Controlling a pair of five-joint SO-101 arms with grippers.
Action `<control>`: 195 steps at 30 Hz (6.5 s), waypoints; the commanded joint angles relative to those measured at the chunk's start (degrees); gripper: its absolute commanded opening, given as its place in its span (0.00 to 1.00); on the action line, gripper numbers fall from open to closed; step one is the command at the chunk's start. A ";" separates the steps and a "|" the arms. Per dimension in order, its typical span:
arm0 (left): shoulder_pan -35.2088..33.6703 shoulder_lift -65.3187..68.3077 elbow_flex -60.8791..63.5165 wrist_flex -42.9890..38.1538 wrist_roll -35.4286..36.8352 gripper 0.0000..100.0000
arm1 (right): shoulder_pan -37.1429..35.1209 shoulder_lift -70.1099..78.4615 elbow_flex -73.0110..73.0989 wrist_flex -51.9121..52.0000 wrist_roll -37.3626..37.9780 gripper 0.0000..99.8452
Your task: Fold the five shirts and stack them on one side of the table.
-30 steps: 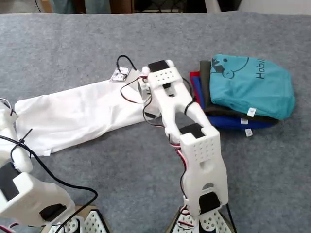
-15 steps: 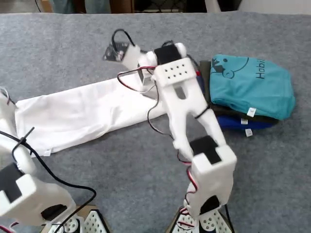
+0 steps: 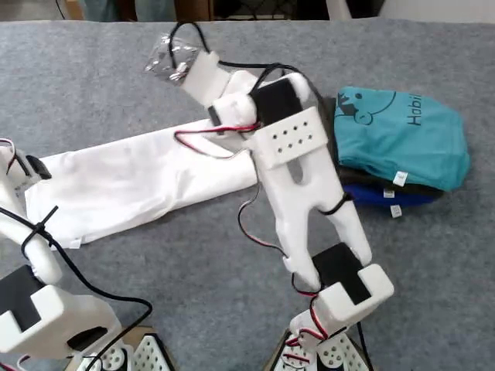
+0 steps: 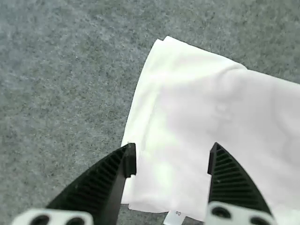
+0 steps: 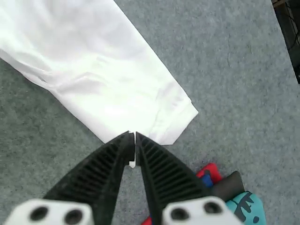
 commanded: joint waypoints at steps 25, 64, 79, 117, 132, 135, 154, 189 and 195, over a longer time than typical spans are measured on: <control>-4.88 33.93 -22.11 1.93 -17.67 0.24 | 0.79 -2.24 5.67 -7.03 2.11 0.02; 0.31 48.35 -60.62 30.51 -10.55 0.03 | 9.41 -7.43 4.09 -7.56 2.11 0.02; -7.96 47.30 -63.08 31.56 -13.19 0.03 | 15.12 -11.03 3.65 -7.91 2.11 0.02; 57.27 24.18 -46.73 13.45 27.08 0.03 | 40.62 -10.86 -2.42 -12.92 2.11 0.02; 58.15 30.95 -47.25 11.16 28.75 0.18 | 40.18 -10.51 -2.33 -12.92 2.11 0.02; 57.10 30.42 -49.01 11.87 34.37 0.29 | 40.09 -10.51 -1.98 -13.01 2.11 0.02; 15.69 33.23 -38.73 17.05 23.12 0.03 | 4.40 14.37 -0.66 -16.26 1.49 0.02; 10.51 18.90 -4.70 -21.98 16.00 0.03 | 4.22 57.54 -53.85 6.42 -9.76 0.02; 10.51 18.90 -4.53 -21.98 16.00 0.03 | 5.89 58.33 -55.87 12.40 -10.11 0.02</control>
